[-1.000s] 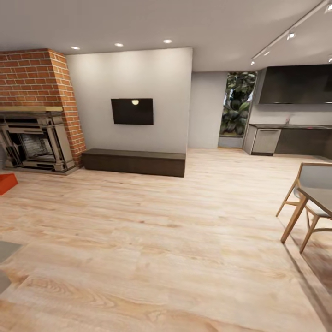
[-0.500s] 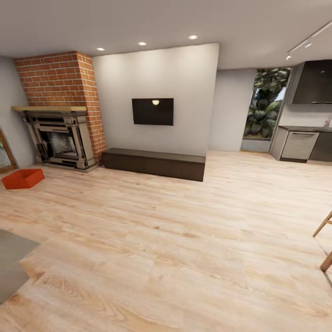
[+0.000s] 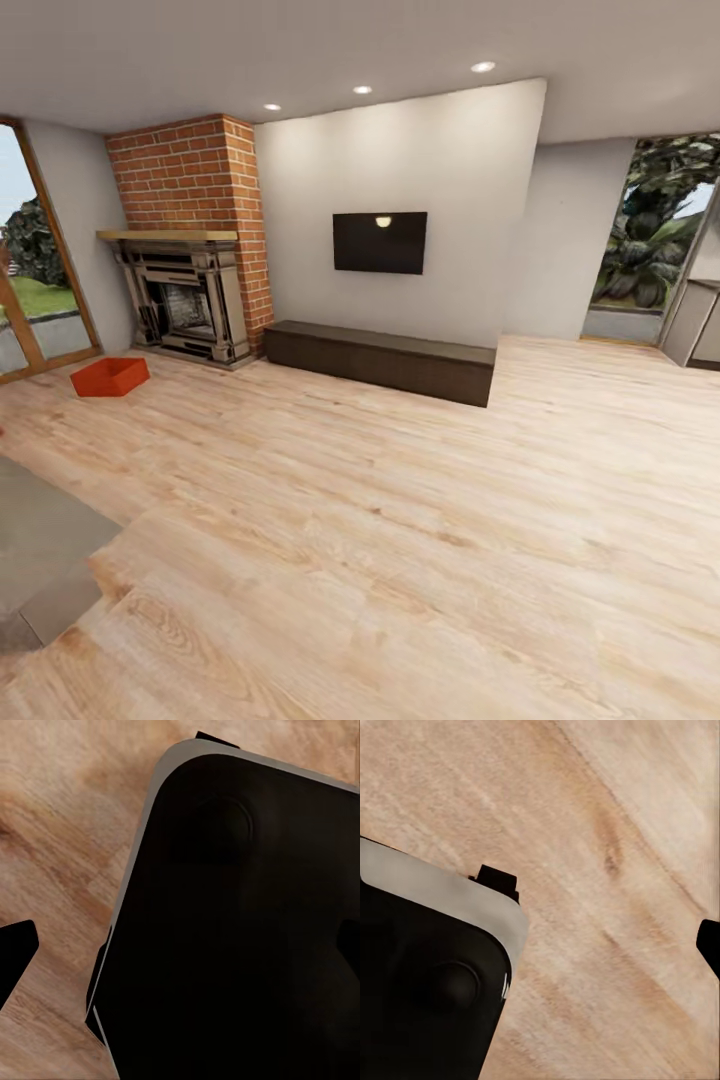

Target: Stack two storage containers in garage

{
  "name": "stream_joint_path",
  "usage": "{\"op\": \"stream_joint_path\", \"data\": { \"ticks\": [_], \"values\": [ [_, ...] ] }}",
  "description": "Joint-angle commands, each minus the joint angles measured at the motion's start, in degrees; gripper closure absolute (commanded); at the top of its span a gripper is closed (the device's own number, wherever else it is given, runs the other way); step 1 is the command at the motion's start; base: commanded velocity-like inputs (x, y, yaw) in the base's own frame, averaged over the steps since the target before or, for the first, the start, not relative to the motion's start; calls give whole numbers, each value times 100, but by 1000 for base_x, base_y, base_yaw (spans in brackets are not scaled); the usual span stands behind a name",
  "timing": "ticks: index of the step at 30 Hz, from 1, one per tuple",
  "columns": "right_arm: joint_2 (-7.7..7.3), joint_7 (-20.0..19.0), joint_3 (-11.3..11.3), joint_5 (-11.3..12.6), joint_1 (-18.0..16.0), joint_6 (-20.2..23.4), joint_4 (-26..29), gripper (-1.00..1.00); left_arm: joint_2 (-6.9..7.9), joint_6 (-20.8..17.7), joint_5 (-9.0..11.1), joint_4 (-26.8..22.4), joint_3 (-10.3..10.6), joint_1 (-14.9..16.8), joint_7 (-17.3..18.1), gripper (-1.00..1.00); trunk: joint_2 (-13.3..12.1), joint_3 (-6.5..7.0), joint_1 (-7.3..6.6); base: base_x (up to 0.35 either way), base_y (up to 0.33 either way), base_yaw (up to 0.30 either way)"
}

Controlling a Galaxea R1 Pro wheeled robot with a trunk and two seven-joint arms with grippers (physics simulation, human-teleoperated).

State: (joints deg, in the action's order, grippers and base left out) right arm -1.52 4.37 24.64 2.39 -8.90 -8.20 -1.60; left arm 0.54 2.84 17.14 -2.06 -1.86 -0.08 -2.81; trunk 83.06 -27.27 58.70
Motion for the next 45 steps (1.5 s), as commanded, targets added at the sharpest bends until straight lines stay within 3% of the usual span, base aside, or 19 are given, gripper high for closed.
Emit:
{"op": "stream_joint_path", "data": {
  "ticks": [1,17,36,45],
  "values": [
    [2,12,41,24,-6,-32,-17,-100,-1,7,11,-7,-16,-1,-9,-100,2,-5,3,325,0,268],
    [-1,20,41,25,-6,-27,-18,-100,-1,6,17,-5,-16,-1,-9,-100,2,-5,3,325,0,245],
    [-50,27,67,21,-6,-25,-16,-100,-1,6,18,-6,-16,-1,-9,-100,2,-5,3,325,0,8],
    [6,-4,70,20,-6,31,-19,-100,-1,6,15,-8,-16,-1,-9,-100,2,-5,3,325,0,0]
  ]
}}
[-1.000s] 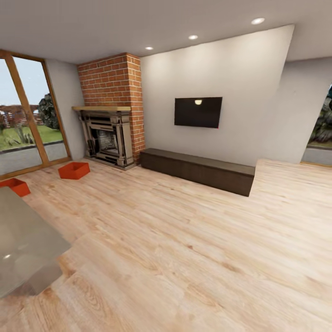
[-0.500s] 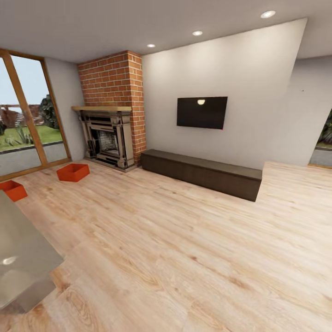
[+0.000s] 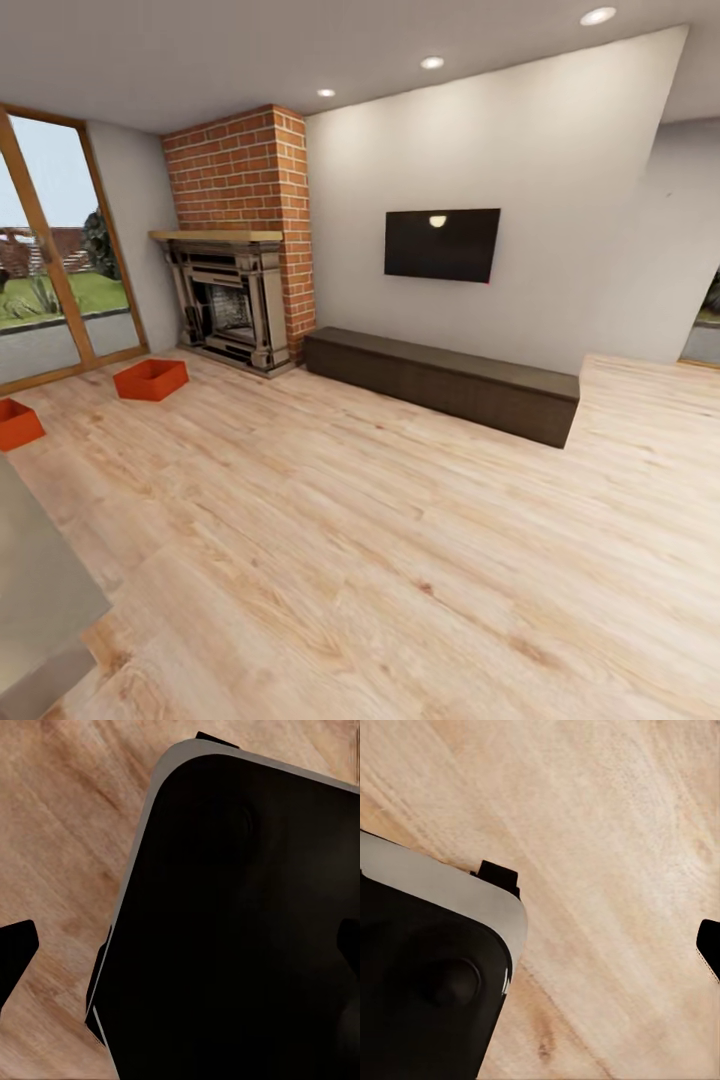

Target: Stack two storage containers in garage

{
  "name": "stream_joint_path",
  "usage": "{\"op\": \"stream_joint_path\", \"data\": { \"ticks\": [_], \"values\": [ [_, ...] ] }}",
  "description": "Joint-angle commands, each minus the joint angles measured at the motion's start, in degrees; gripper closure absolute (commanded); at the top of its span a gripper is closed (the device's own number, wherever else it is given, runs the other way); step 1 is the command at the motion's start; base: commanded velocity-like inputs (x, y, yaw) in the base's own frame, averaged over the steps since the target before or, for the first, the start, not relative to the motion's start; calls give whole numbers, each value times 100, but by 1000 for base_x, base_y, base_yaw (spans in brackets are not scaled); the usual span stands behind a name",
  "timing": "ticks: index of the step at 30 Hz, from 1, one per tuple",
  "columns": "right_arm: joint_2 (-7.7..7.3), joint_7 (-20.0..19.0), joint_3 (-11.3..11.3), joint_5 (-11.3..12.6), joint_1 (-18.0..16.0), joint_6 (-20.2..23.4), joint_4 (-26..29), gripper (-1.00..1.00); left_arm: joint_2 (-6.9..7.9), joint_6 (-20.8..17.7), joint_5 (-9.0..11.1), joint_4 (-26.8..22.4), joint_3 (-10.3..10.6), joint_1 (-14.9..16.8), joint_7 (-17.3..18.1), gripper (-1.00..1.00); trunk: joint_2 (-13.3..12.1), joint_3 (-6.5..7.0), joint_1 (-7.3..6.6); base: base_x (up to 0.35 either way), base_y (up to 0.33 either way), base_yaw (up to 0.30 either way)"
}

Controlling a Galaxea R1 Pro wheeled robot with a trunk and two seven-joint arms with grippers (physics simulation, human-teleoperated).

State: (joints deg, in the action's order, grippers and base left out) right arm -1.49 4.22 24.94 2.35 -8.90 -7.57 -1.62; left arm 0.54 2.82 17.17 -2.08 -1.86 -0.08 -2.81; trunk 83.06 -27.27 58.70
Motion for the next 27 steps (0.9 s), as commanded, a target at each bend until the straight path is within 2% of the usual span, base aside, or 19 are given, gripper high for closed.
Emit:
{"op": "stream_joint_path", "data": {
  "ticks": [1,15,27],
  "values": [
    [5,1,38,27,-6,-29,-20,-100,-1,8,13,-5,-16,-1,-9,-100,2,-5,3,325,0,0],
    [-35,-9,20,31,-6,-34,-18,-100,-8,17,9,-4,-23,-1,-9,-100,2,-5,3,325,0,0],
    [-2,-4,28,28,-6,-33,-19,-100,-2,12,14,-5,-20,-1,-9,-100,2,-5,3,325,0,0]
  ]
}}
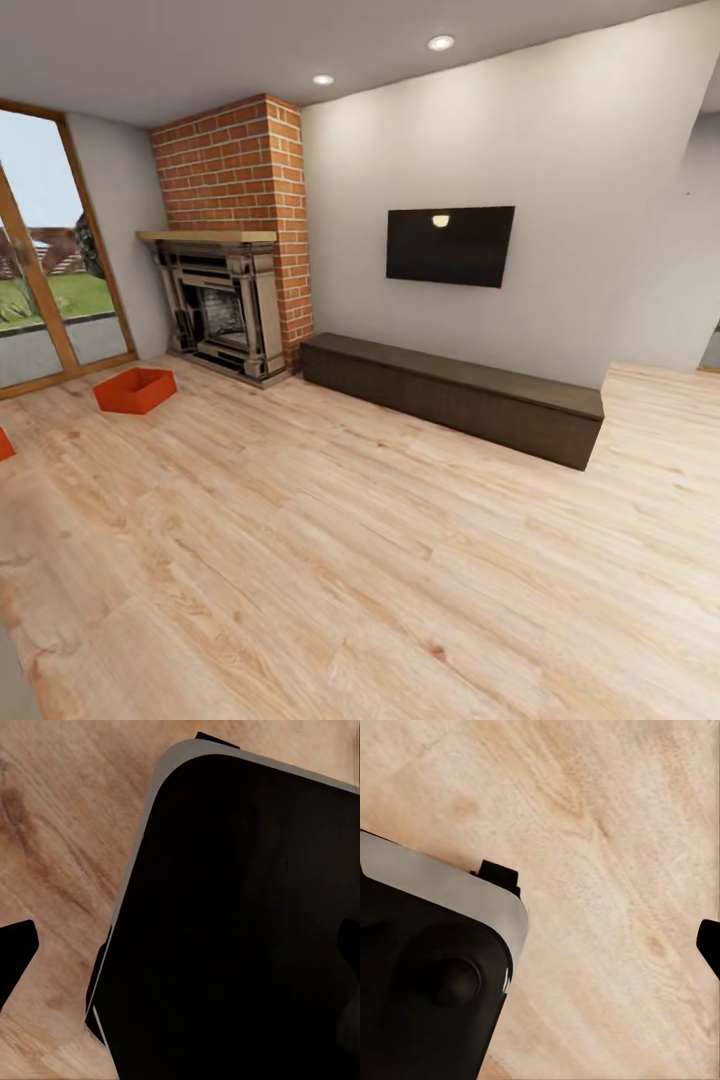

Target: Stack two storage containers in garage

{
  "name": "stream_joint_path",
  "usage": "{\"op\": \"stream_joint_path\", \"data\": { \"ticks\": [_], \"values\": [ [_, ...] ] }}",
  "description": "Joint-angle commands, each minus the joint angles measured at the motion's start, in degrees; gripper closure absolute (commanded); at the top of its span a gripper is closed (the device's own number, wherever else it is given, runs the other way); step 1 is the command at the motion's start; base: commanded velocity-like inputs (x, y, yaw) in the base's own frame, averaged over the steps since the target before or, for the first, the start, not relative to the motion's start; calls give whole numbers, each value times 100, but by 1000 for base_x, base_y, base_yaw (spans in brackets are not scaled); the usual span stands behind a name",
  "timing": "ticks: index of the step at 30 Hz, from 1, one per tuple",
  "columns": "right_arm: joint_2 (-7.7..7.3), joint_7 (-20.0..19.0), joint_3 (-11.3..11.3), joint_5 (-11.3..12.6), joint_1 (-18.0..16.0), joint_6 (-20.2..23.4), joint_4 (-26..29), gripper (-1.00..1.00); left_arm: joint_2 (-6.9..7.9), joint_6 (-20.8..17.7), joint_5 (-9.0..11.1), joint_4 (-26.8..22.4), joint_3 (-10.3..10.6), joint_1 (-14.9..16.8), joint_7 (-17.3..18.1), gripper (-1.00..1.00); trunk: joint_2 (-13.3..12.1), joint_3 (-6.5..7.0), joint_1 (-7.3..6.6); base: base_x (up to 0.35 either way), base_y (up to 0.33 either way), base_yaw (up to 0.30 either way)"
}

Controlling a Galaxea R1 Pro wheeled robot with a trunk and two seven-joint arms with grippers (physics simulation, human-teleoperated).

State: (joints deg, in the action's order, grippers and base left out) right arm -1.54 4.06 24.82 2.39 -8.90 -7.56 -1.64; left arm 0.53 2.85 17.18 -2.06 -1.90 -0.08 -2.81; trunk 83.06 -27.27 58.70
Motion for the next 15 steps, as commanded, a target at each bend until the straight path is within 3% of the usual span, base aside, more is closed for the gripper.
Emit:
{"op": "stream_joint_path", "data": {
  "ticks": [1,15],
  "values": [
    [3,12,40,25,-6,-33,-16,-100,-1,7,12,-6,-15,-1,-9,-100,2,-5,3,325,0,0],
    [11,23,40,25,-6,-29,-15,-100,8,-47,22,-6,-12,-1,-9,-100,2,-5,3,325,0,0]
  ]
}}
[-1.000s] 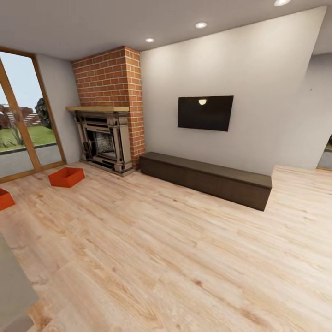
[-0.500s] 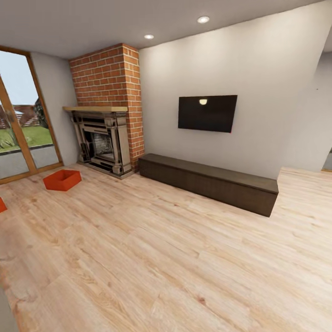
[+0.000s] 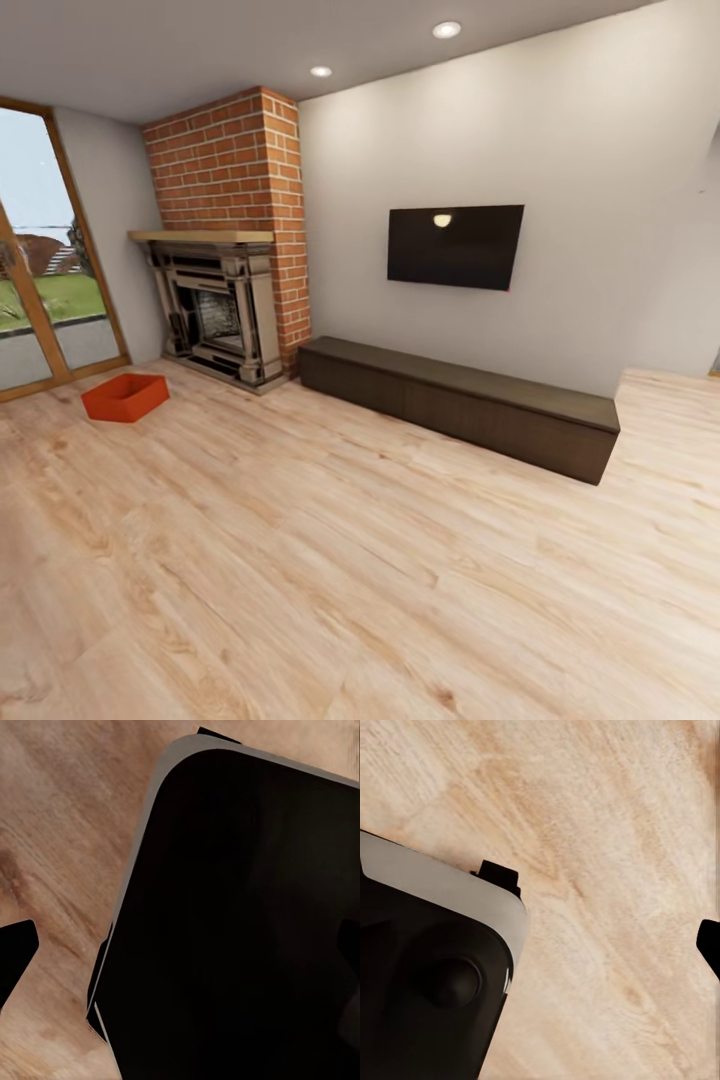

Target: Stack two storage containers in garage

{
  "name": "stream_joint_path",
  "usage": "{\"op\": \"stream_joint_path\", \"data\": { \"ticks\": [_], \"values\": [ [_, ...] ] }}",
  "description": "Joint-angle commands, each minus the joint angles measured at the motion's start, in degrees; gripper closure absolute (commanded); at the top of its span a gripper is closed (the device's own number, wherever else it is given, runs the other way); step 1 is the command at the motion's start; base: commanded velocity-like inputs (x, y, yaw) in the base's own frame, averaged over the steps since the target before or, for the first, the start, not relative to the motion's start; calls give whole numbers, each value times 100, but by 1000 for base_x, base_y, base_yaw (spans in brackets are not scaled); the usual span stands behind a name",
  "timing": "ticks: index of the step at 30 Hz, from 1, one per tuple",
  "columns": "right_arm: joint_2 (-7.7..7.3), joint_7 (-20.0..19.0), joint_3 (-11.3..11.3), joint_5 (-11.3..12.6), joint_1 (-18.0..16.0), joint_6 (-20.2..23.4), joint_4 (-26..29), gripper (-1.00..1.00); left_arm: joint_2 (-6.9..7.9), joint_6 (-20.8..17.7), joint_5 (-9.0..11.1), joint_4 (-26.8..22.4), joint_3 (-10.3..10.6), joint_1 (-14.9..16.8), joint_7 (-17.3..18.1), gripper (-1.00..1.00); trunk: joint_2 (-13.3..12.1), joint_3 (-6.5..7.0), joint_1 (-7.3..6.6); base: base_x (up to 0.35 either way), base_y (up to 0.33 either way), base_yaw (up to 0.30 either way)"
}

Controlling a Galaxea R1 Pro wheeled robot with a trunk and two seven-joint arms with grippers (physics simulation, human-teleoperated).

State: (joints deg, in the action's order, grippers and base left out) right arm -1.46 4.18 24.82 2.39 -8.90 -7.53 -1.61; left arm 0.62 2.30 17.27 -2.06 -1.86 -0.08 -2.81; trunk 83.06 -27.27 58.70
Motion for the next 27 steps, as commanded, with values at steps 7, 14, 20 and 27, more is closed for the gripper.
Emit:
{"op": "stream_joint_path", "data": {
  "ticks": [7,14,20,27],
  "values": [
    [-11,13,33,26,-6,-62,-15,-100,0,13,6,-5,-17,-1,-9,-100,2,-5,3,325,0,45],
    [-30,13,26,25,-6,-90,-15,-100,-1,16,4,-6,-16,-1,-8,-100,2,-5,3,325,20,241],
    [-32,13,25,26,-6,-91,-14,-100,-1,16,4,-5,-23,-1,-9,-100,2,-5,3,324,127,269],
    [-37,13,25,27,-6,-91,-14,-100,-1,22,4,-9,-20,-1,-8,-100,2,-5,3,320,172,269]
  ]
}}
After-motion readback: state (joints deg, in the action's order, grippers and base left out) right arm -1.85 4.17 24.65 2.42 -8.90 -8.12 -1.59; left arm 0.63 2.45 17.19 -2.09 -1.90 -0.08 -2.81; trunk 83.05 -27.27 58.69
